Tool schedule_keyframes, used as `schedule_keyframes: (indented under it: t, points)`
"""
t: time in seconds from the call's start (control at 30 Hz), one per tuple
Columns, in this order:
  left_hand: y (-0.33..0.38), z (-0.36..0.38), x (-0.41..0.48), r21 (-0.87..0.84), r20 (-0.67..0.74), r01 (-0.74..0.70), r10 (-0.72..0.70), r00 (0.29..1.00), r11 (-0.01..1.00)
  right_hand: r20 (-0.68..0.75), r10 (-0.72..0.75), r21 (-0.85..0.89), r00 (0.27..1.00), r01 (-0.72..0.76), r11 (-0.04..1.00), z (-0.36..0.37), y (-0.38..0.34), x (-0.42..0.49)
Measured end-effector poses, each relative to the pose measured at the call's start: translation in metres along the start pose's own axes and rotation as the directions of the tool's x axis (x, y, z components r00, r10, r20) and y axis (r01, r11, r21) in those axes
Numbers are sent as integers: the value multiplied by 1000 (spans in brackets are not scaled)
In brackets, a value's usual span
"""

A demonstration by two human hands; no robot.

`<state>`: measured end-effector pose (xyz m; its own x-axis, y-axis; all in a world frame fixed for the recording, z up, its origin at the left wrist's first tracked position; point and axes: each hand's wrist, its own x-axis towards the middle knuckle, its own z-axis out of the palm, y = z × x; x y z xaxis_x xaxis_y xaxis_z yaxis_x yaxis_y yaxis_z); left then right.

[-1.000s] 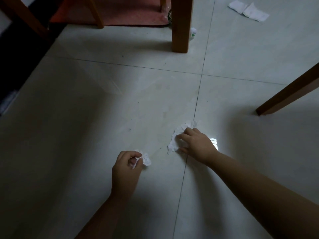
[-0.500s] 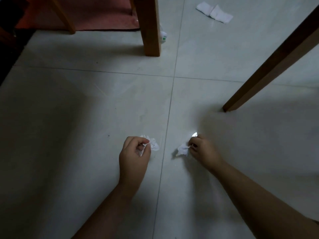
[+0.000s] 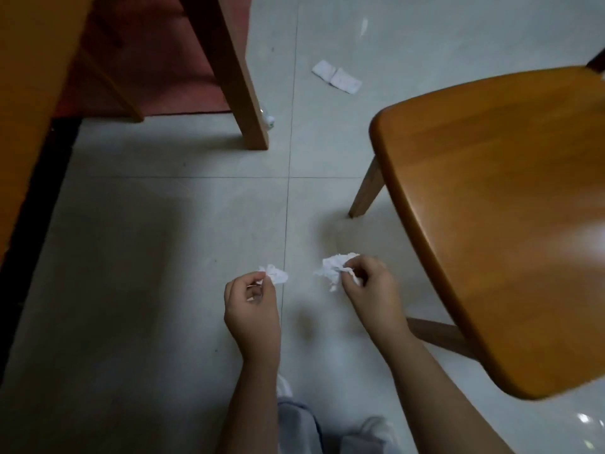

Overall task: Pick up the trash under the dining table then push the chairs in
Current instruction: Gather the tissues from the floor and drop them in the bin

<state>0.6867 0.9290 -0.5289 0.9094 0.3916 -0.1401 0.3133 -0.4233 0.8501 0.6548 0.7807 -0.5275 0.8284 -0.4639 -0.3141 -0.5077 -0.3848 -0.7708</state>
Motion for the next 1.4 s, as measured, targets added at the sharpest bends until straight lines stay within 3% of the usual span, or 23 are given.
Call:
schedule_keyframes:
  t: [0.23,0.4,0.53,0.6,0.7,0.83,0.9,1.0,1.07,1.27,1.4]
  points:
    - [122,-71,-78,23,120,-112,108,987,993,-115,9,42,993,-4,999,-105,-76,-99]
    - [195,-101,-137,8,214,-230,223,951,973,-244,130,172,961,-89,981,-175,-111,-158]
    - [245,-118,-184,-39,359,-278,273,893,960,-332,140,174,933,-85,981,-228,-132,-206]
    - [270,-128,-195,-68,471,-403,386,793,912,-373,137,164,918,-81,983,-256,-141,-232]
    - [298,-144,-199,-138,634,-618,548,545,774,-417,151,145,896,-98,985,-291,-156,-271]
    - [334,-164,-200,-304,725,-723,643,247,620,-498,130,137,858,-70,988,-318,-181,-307]
    - [350,-173,-203,-355,728,-722,660,185,594,-557,145,160,818,-66,985,-329,-192,-323]
    - [371,-178,-209,-383,732,-693,658,177,611,-642,164,163,749,-75,984,-344,-201,-346]
    - [383,-176,-216,-416,736,-684,663,133,599,-683,198,169,703,-112,979,-352,-203,-362]
    - [417,-160,-257,-554,737,-638,671,-79,534,-802,288,246,523,-150,958,-381,-196,-397]
    - [435,-129,-306,-635,692,-676,665,-281,375,-853,333,288,402,-170,942,-406,-169,-407]
